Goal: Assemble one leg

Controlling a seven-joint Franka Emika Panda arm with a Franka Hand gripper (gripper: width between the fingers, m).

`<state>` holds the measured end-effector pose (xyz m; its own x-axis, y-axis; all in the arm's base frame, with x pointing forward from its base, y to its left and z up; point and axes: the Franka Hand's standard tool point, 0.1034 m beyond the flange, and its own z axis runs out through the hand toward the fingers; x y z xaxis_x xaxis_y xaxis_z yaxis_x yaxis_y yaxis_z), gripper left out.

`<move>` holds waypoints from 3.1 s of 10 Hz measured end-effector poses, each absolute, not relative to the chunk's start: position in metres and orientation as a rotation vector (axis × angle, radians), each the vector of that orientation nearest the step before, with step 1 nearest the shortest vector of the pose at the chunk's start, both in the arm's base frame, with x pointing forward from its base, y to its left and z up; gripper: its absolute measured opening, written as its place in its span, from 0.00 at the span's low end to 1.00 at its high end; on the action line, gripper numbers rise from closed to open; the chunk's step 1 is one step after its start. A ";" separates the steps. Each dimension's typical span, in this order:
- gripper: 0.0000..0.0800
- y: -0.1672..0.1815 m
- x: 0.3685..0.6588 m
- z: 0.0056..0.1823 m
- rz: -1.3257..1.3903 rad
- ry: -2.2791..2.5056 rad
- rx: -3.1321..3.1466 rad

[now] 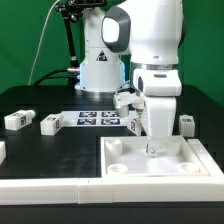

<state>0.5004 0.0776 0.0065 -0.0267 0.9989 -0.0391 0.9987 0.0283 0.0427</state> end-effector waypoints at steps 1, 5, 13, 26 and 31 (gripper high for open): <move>0.81 0.078 0.500 0.007 0.005 2.210 2.150; 0.81 0.089 0.484 0.036 0.047 2.132 2.197; 0.81 0.100 0.477 0.039 0.068 1.761 2.529; 0.81 0.152 0.456 0.046 -0.017 0.127 3.183; 0.81 0.155 0.438 0.046 -0.329 0.071 3.114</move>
Offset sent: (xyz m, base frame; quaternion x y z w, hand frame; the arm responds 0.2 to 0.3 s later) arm -0.0277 0.0007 0.0453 -0.0036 -0.0087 0.0614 0.9981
